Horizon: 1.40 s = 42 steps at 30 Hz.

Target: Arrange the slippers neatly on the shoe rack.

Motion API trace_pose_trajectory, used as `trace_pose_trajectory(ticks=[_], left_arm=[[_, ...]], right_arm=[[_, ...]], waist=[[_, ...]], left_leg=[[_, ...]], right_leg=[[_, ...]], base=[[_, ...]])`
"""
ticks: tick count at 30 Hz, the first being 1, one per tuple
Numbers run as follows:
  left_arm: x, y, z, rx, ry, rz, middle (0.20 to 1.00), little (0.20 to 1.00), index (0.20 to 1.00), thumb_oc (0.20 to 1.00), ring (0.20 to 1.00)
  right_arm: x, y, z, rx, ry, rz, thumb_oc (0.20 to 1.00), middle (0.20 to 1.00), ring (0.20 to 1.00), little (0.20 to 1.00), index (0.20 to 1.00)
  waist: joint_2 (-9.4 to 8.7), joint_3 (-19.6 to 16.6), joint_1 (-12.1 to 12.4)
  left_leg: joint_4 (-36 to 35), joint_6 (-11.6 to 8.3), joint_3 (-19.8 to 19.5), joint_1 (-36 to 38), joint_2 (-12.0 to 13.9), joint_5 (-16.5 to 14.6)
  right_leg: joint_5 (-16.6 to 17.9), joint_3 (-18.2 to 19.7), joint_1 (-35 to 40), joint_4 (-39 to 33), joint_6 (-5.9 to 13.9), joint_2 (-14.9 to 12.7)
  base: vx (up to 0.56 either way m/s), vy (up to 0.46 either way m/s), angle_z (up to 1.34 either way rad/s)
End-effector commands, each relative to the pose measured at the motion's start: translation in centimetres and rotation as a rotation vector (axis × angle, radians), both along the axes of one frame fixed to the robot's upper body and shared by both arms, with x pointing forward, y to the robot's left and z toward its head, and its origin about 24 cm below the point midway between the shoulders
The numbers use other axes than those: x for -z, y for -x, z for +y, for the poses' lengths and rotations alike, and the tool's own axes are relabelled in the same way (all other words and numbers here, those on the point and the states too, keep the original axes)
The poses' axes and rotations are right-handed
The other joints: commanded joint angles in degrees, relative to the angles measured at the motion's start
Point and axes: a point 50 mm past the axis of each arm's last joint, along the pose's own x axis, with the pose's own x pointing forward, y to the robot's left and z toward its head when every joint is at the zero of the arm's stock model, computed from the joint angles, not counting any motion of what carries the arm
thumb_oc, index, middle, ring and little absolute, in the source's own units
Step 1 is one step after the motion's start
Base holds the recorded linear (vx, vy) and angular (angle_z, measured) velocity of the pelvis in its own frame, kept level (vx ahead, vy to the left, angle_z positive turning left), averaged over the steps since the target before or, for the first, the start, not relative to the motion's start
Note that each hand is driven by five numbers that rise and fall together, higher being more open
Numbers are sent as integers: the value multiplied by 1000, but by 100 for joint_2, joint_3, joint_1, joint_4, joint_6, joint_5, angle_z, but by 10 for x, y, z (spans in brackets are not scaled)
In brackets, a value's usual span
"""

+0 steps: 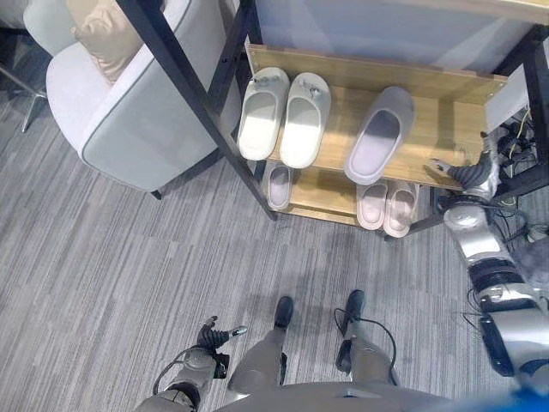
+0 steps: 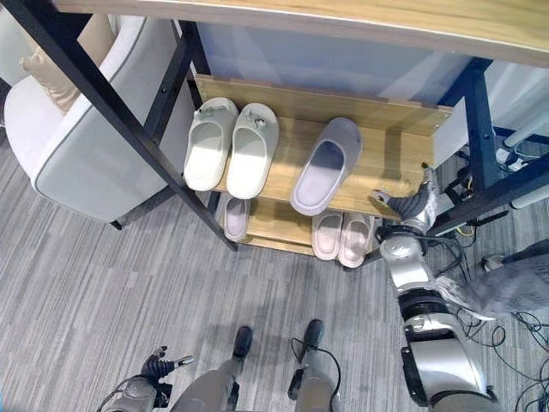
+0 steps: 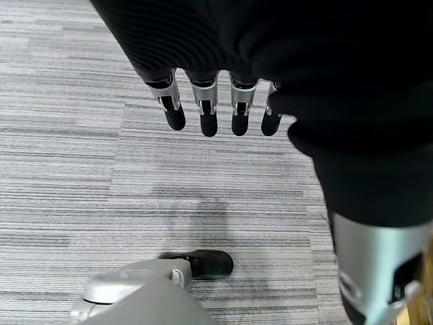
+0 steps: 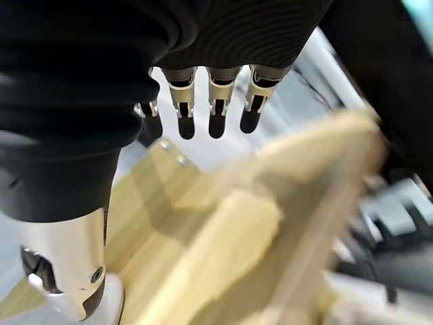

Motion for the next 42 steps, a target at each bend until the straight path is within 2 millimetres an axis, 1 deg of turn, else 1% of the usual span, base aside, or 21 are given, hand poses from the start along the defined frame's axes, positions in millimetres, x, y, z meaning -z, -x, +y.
trace_pose_trajectory(ticks=[1, 5, 7, 11, 12, 17, 20, 23, 26, 27, 28, 32, 36, 39, 40, 42], left_arm=[[3, 7, 8, -29, -37, 60, 1000, 1000, 1000, 1000, 1000], [2, 5, 7, -23, -34, 56, 1000, 1000, 1000, 1000, 1000], [2, 5, 7, -20, -34, 55, 1000, 1000, 1000, 1000, 1000], [2, 5, 8, -12, -45, 56, 1000, 1000, 1000, 1000, 1000], [2, 6, 10, -6, -52, 62, 1000, 1000, 1000, 1000, 1000], [1, 7, 13, -1, -62, 66, 1000, 1000, 1000, 1000, 1000], [0, 5, 16, -3, -71, 63, 1000, 1000, 1000, 1000, 1000], [-1, 4, 18, -5, -79, 60, 1000, 1000, 1000, 1000, 1000], [-3, 1, 21, -7, -88, 53, 1000, 1000, 1000, 1000, 1000], [-3, 1, 21, -7, -88, 53, 1000, 1000, 1000, 1000, 1000], [-3, 0, 23, -11, -94, 50, 1000, 1000, 1000, 1000, 1000], [-4, 1, 25, -21, -96, 47, 1000, 1000, 1000, 1000, 1000], [-8, -6, 29, -28, -106, 20, 1000, 1000, 1000, 1000, 1000], [-11, -13, 32, -39, -106, -4, 1000, 1000, 1000, 1000, 1000], [-12, -14, 33, -41, -110, -10, 1000, 1000, 1000, 1000, 1000], [-12, -14, 34, -42, -111, -11, 1000, 1000, 1000, 1000, 1000]], right_arm=[[-22, 0, -5, -46, -1, -120, 1000, 1000, 1000, 1000, 1000], [-16, 2, 15, -137, 0, -119, 1000, 1000, 1000, 1000, 1000], [-20, 3, 17, -141, 38, -134, 1000, 1000, 1000, 1000, 1000], [-27, 2, 15, -115, 95, -150, 1000, 1000, 1000, 1000, 1000], [-36, -2, 12, -102, 95, -173, 1000, 1000, 1000, 1000, 1000], [-43, -9, 5, -79, 92, -166, 1000, 1000, 1000, 1000, 1000], [-53, -15, 4, -77, 85, -186, 1000, 1000, 1000, 1000, 1000], [-58, -18, 2, -67, 84, -187, 1000, 1000, 1000, 1000, 1000], [-70, -24, -2, -60, 93, -192, 1000, 1000, 1000, 1000, 1000], [-70, -24, -2, -60, 93, -192, 1000, 1000, 1000, 1000, 1000], [-77, -28, 0, -68, 96, -200, 1000, 1000, 1000, 1000, 1000], [-82, -33, 0, -72, 103, -186, 1000, 1000, 1000, 1000, 1000], [-94, -39, 1, -78, 117, -189, 1000, 1000, 1000, 1000, 1000], [-95, -44, 4, -91, 139, -150, 1000, 1000, 1000, 1000, 1000], [-93, -47, 2, -86, 172, -97, 1000, 1000, 1000, 1000, 1000], [-92, -48, 0, -81, 183, -74, 1000, 1000, 1000, 1000, 1000]], waist=[[-76, -30, 92], [-128, -45, 101], [-146, -49, 120], [-162, -47, 160], [-184, -31, 200], [-221, -4, 273], [-247, 32, 307], [-262, 56, 340], [-288, 101, 373], [-288, 101, 373], [-314, 141, 395], [-341, 202, 449], [-384, 301, 522], [-428, 348, 580], [-463, 368, 608], [-478, 371, 623]], left_leg=[[9, -181, 58, -124, 16, -344], [9, -172, 46, -113, 23, -346], [9, -164, 36, -109, 8, -349], [9, -159, 10, -114, 1, -348], [9, -152, -5, -130, -16, -345], [9, -149, -15, -183, -32, -321], [9, -148, -13, -224, -41, -305], [9, -150, -20, -262, -43, -287], [9, -157, -22, -311, -45, -267], [9, -157, -22, -311, -45, -267], [9, -165, -39, -356, -45, -250], [9, -185, -39, -400, -33, -243], [9, -208, -82, -497, -38, -194], [9, -232, -113, -568, -21, -175], [9, -240, -137, -587, -9, -166], [9, -245, -150, -598, -5, -161]], right_leg=[[-670, -80, 847, 38, 676, -401], [-673, -122, 884, 42, 675, -403], [-678, -123, 886, 49, 675, -401], [-678, -141, 887, 56, 683, -411], [-667, -146, 870, 66, 689, -420], [-648, -144, 825, 70, 692, -435], [-625, -143, 777, 76, 696, -443], [-624, -147, 756, 77, 695, -441], [-615, -148, 714, 83, 694, -436], [-615, -148, 714, 83, 694, -436], [-600, -147, 678, 84, 694, -431], [-598, -145, 645, 82, 688, -410], [-579, -180, 578, 83, 689, -395], [-589, -229, 552, 91, 680, -388], [-597, -250, 541, 97, 668, -375], [-597, -256, 532, 97, 665, -366]], base=[[0, 0, 0], [0, 0, 0], [0, 0, 0], [-4, 10, 0], [-13, 34, 1], [-5, 14, 1], [-2, 9, 1], [0, 0, 0], [0, 0, 0], [0, 0, 0], [0, 0, 0], [3, 3, 1], [-5, 4, 4], [5, -15, 9], [1, -13, 3], [8, -10, 5]])
